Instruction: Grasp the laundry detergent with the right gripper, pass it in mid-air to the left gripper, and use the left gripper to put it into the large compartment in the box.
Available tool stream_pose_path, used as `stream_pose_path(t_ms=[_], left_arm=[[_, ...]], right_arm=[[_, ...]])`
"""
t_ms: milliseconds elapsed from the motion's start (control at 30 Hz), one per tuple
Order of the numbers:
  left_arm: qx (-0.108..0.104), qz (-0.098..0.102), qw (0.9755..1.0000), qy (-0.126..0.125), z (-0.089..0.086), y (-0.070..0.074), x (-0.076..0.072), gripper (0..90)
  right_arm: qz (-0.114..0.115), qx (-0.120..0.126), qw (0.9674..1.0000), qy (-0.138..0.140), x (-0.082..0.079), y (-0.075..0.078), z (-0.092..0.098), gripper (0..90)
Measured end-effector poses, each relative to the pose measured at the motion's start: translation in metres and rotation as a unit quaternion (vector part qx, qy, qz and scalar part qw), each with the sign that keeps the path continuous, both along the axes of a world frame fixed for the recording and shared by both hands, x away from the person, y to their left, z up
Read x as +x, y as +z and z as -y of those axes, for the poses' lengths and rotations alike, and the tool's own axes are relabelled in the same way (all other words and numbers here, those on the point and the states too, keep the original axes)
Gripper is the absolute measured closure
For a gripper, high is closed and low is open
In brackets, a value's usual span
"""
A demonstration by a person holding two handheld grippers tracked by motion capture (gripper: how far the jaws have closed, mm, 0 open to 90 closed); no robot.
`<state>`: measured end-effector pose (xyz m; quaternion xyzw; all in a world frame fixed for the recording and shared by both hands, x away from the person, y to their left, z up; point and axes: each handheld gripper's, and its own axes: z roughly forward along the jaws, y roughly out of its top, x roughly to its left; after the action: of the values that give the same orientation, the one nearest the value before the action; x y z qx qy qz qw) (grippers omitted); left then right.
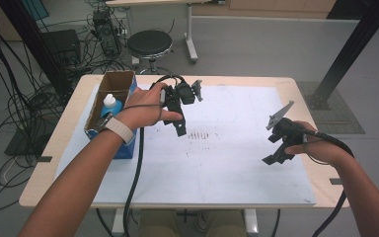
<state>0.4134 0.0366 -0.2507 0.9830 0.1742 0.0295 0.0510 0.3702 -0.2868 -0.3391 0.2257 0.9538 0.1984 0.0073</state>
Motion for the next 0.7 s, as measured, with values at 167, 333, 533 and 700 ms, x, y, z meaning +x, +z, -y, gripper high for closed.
stream_pose_path(t_ms=[167, 333, 533, 700], left_arm=[[0.005, -0.003, 1.0000, -0.002, -0.0005, -0.0010, -0.0012, 11.6], [0.004, -0.003, 1.0000, 0.004, -0.0030, -0.0037, -0.0015, 11.6], [0.002, -0.005, 1.0000, 0.007, -0.0032, -0.0049, -0.0010, 11.6], [0.003, -0.004, 1.0000, 0.007, -0.0031, -0.0050, -0.0006, 11.6]], right_arm=[[-0.001, 0.001, 1.0000, 0.000, -0.0015, -0.0012, -0.0009, 8.9], [0.000, 0.001, 1.0000, 0.002, -0.0015, -0.0009, -0.0009, 8.9], [0.000, 0.000, 1.0000, 0.001, -0.0017, -0.0009, -0.0010, 8.8], [0.000, 0.001, 1.0000, 0.001, -0.0021, -0.0015, -0.0010, 8.8]])
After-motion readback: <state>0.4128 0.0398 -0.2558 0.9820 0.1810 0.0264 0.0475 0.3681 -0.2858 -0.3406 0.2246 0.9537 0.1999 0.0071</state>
